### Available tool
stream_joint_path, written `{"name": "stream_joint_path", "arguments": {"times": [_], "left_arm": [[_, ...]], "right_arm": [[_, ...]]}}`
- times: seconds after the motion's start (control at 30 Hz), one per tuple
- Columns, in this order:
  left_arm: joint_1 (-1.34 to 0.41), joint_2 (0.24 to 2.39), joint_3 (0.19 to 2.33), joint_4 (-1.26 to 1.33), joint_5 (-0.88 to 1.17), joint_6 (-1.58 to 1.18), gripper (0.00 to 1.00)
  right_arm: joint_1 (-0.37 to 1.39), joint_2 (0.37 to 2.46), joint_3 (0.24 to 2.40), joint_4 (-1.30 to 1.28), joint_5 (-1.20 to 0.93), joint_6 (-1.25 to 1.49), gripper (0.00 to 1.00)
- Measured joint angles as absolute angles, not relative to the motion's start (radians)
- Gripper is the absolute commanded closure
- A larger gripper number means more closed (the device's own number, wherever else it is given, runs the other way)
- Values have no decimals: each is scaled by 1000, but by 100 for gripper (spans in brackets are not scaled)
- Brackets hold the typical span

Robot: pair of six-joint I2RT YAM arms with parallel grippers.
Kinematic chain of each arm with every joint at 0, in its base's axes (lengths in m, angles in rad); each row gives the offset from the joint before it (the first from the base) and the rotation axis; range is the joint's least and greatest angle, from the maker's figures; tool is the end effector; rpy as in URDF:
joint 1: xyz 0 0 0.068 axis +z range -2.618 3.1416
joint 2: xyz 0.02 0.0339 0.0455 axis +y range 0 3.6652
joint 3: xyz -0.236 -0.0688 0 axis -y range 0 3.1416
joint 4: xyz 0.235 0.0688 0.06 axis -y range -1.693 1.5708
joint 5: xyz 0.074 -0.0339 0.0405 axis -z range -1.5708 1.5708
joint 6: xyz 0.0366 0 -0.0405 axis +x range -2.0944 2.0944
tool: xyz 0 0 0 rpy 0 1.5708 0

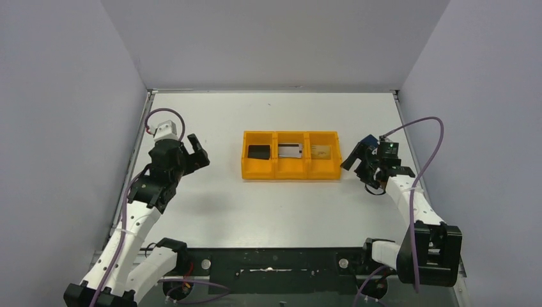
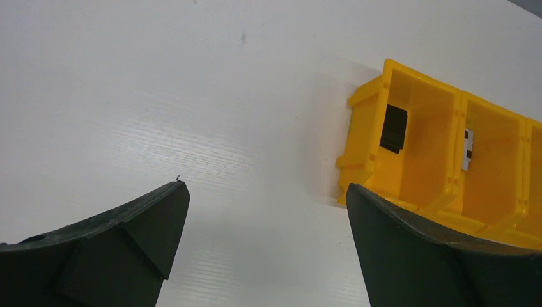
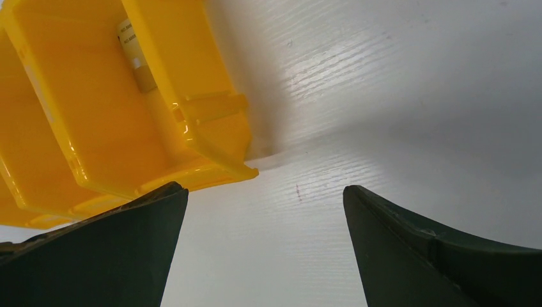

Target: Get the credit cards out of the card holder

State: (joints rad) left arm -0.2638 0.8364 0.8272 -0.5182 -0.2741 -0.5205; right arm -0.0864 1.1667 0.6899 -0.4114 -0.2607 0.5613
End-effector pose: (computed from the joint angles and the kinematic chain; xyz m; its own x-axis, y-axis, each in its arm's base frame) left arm 0.1877 -0.0404 0.2915 -0.4341 -0.3787 -0.8174 -0.2198 0.9245 -0.3115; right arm 0.2325 -0.0107 0.1911 -0.6963 0.5765 -0.4276 0.3449 0.7911 0.5051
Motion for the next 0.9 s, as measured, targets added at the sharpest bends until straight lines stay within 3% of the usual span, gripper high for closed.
{"name": "stream_joint_path", "arguments": {"times": [0.3,0.67,0.9], "left_arm": [[-259,913,827,-527,-153,-538,3],[-258,970,828,-533,-125,-561,3],[-257,978,827,-542,-117,-564,3]], "right_arm": [[-87,1313,807,-404,-309,556,2],[-150,1552,1212,-463,67,513,2],[-249,1797,1399,-527,101,491,2]]}}
